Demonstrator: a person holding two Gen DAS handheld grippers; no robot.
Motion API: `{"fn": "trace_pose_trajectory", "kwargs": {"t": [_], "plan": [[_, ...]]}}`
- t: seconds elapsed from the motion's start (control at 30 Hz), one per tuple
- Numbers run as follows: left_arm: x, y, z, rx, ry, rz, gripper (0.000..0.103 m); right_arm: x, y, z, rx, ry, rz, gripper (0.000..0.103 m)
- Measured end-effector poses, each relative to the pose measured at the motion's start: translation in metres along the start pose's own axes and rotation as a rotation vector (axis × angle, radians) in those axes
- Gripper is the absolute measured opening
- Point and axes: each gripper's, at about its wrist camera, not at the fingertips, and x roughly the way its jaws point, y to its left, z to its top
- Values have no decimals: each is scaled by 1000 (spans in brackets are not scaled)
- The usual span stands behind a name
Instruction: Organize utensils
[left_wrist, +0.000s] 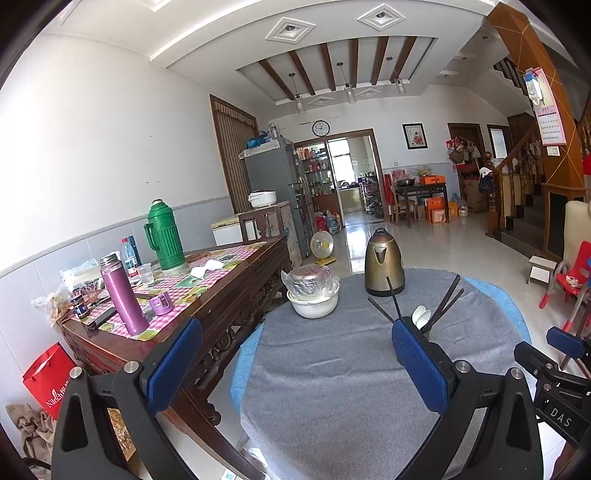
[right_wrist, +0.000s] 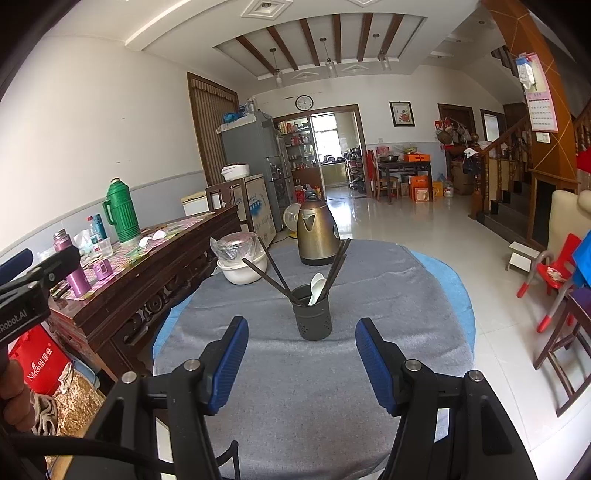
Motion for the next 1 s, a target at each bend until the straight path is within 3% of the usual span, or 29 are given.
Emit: {"fn": "trace_pose_trajectory", "kwargs": {"t": [1.0], "plan": [[4, 4, -7, -5, 19, 6, 102, -3, 3, -1, -9, -17, 1, 65]]}}
